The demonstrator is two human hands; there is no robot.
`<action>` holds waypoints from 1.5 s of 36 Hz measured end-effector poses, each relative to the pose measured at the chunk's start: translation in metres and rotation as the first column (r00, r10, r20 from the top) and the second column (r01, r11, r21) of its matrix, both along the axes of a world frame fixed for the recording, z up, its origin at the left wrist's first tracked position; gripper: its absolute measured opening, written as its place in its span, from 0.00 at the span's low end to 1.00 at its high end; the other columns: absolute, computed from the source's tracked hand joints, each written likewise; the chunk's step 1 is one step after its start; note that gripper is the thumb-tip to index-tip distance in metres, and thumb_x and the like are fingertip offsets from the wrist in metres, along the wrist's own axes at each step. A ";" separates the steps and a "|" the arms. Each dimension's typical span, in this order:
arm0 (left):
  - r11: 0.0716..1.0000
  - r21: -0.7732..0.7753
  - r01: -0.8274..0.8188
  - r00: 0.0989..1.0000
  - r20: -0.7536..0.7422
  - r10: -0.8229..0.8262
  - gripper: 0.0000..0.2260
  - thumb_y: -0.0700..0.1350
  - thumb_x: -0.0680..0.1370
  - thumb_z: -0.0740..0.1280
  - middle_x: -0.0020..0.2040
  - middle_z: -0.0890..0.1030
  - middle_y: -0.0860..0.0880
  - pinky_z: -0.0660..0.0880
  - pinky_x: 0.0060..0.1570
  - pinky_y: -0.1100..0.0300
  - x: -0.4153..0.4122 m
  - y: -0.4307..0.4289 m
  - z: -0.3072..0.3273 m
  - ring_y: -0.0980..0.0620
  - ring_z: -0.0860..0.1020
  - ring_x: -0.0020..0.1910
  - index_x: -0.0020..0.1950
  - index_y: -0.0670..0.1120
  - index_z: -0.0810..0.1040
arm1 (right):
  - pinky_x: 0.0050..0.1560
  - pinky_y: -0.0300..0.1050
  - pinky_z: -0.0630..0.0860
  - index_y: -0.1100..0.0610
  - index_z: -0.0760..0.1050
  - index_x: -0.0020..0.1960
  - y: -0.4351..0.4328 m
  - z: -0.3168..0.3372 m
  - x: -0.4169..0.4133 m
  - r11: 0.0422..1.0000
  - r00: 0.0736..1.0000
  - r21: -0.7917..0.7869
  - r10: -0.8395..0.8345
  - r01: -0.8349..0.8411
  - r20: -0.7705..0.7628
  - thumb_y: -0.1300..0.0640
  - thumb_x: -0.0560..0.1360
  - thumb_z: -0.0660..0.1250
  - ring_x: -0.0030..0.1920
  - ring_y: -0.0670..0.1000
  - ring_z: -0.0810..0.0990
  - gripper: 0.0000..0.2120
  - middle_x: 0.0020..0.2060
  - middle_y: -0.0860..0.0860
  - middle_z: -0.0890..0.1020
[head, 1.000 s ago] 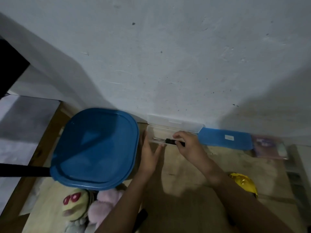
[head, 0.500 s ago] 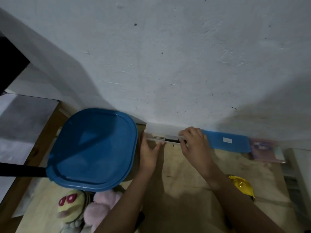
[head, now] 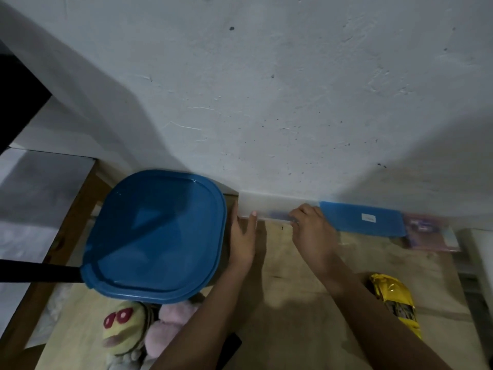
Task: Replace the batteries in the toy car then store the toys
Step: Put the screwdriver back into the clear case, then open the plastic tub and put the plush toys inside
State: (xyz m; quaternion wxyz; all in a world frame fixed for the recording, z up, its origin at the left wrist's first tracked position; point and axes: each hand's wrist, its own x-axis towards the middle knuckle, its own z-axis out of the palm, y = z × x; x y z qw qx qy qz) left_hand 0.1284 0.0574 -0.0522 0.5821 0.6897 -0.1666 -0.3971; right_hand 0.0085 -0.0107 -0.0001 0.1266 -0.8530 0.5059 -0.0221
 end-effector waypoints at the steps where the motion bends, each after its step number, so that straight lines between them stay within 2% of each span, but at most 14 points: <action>1: 1.000 0.004 -0.007 1.000 0.017 0.007 0.23 0.49 0.79 0.63 0.68 0.71 0.48 0.68 0.68 0.48 0.000 -0.001 0.000 0.52 0.70 0.67 0.73 0.50 0.62 | 0.58 0.42 0.72 0.53 0.74 0.59 0.001 0.000 0.001 1.000 1.000 -0.005 -0.008 0.008 -0.004 0.58 0.77 0.62 0.58 0.49 0.73 0.12 0.57 0.48 0.76; 7: 0.999 0.038 -0.016 0.998 0.069 0.014 0.23 0.48 0.79 0.63 0.69 0.71 0.49 0.66 0.69 0.49 0.000 -0.003 0.000 0.52 0.69 0.67 0.73 0.50 0.62 | 0.46 0.40 0.71 0.50 0.74 0.58 0.006 -0.003 0.003 0.999 0.999 -0.032 -0.034 0.034 -0.028 0.58 0.76 0.64 0.56 0.48 0.73 0.11 0.53 0.46 0.75; 15: 0.998 0.039 -0.053 0.998 0.046 0.051 0.22 0.44 0.79 0.63 0.62 0.74 0.52 0.69 0.62 0.60 -0.004 -0.007 0.008 0.54 0.72 0.62 0.72 0.46 0.65 | 0.48 0.44 0.75 0.51 0.72 0.60 -0.003 -0.006 0.000 1.000 0.997 0.005 0.014 -0.014 -0.070 0.61 0.77 0.61 0.59 0.50 0.71 0.13 0.55 0.48 0.74; 20: 0.995 0.067 -0.073 0.993 0.098 0.066 0.22 0.45 0.78 0.64 0.63 0.75 0.50 0.70 0.65 0.55 -0.006 -0.007 0.015 0.53 0.73 0.62 0.72 0.47 0.66 | 0.45 0.43 0.75 0.52 0.74 0.59 -0.001 -0.011 -0.002 0.998 0.997 0.008 0.065 -0.065 -0.038 0.60 0.76 0.62 0.58 0.50 0.72 0.12 0.55 0.48 0.75; 25: 0.991 0.119 -0.064 0.987 0.155 0.045 0.21 0.45 0.79 0.63 0.62 0.75 0.51 0.69 0.59 0.63 -0.010 -0.007 0.023 0.56 0.72 0.61 0.72 0.48 0.65 | 0.46 0.42 0.74 0.51 0.73 0.57 -0.008 -0.012 -0.006 0.992 0.988 0.029 0.128 -0.125 -0.087 0.58 0.77 0.60 0.59 0.50 0.70 0.10 0.55 0.47 0.73; 29: 0.979 0.194 -0.065 0.979 0.204 0.025 0.21 0.43 0.78 0.62 0.65 0.75 0.49 0.69 0.65 0.57 -0.012 -0.003 0.028 0.52 0.73 0.63 0.72 0.47 0.66 | 0.43 0.45 0.74 0.55 0.77 0.51 -0.012 -0.007 -0.008 0.992 0.993 0.034 0.120 -0.120 -0.009 0.62 0.76 0.59 0.54 0.51 0.73 0.10 0.50 0.50 0.76; 32: 0.957 0.283 -0.068 0.959 0.282 -0.016 0.18 0.45 0.78 0.62 0.62 0.76 0.45 0.71 0.64 0.51 -0.017 0.010 0.031 0.47 0.74 0.63 0.67 0.43 0.70 | 0.44 0.47 0.74 0.58 0.78 0.54 -0.010 -0.003 -0.013 0.985 0.988 0.085 0.146 -0.149 0.047 0.67 0.74 0.58 0.54 0.54 0.74 0.14 0.52 0.53 0.78; 36: 0.969 0.246 0.024 0.896 0.424 -0.130 0.21 0.44 0.79 0.62 0.68 0.68 0.48 0.62 0.66 0.64 -0.029 0.049 0.060 0.51 0.66 0.68 0.71 0.43 0.65 | 0.55 0.49 0.73 0.62 0.75 0.60 -0.006 0.007 -0.018 0.955 0.983 0.239 0.156 -0.177 0.101 0.67 0.73 0.61 0.56 0.57 0.75 0.16 0.57 0.56 0.76; 39: 0.987 0.157 0.019 0.870 0.484 -0.093 0.23 0.47 0.79 0.62 0.70 0.64 0.52 0.59 0.68 0.65 -0.027 0.091 0.080 0.56 0.62 0.70 0.73 0.45 0.62 | 0.56 0.47 0.72 0.60 0.78 0.53 0.002 0.034 -0.008 0.914 0.988 0.393 0.045 -0.101 0.150 0.62 0.75 0.62 0.54 0.58 0.78 0.09 0.50 0.56 0.80; 43: 0.990 0.024 -0.142 0.871 0.478 0.114 0.23 0.48 0.78 0.63 0.69 0.64 0.58 0.60 0.69 0.66 -0.005 0.157 0.110 0.62 0.62 0.69 0.73 0.51 0.63 | 0.56 0.44 0.71 0.60 0.80 0.52 0.024 0.062 0.019 0.945 0.933 0.306 -0.005 -0.113 0.361 0.64 0.74 0.64 0.53 0.57 0.79 0.09 0.52 0.57 0.82; 47: 0.960 -0.051 -0.276 0.863 0.426 0.270 0.24 0.44 0.75 0.69 0.64 0.67 0.59 0.67 0.58 0.73 0.043 0.215 0.116 0.61 0.68 0.63 0.69 0.51 0.66 | 0.56 0.40 0.71 0.59 0.80 0.51 0.069 0.080 0.060 0.916 0.863 0.297 0.091 -0.268 0.496 0.64 0.74 0.65 0.54 0.52 0.79 0.08 0.51 0.53 0.82; 49: 0.964 -0.037 -0.265 0.877 0.406 0.257 0.25 0.44 0.73 0.72 0.63 0.69 0.59 0.63 0.59 0.74 0.068 0.232 0.109 0.61 0.68 0.62 0.67 0.52 0.66 | 0.57 0.35 0.68 0.58 0.79 0.54 0.091 0.082 0.082 0.883 0.852 0.301 0.181 -0.361 0.492 0.63 0.74 0.66 0.56 0.49 0.78 0.09 0.54 0.51 0.81; 51: 0.973 -0.008 -0.229 0.896 0.388 0.214 0.30 0.45 0.69 0.75 0.60 0.69 0.63 0.62 0.64 0.66 0.089 0.243 0.101 0.61 0.68 0.62 0.65 0.55 0.64 | 0.57 0.32 0.66 0.55 0.77 0.57 0.112 0.081 0.102 0.848 0.856 0.329 0.242 -0.416 0.457 0.59 0.76 0.65 0.59 0.47 0.76 0.11 0.57 0.49 0.79; 54: 0.993 0.034 -0.115 0.952 0.290 0.100 0.40 0.47 0.67 0.77 0.67 0.65 0.59 0.62 0.64 0.65 0.118 0.249 0.091 0.58 0.65 0.68 0.73 0.50 0.59 | 0.59 0.30 0.61 0.53 0.74 0.62 0.138 0.078 0.131 0.812 0.871 0.377 0.294 -0.445 0.395 0.55 0.78 0.63 0.63 0.47 0.71 0.14 0.62 0.48 0.75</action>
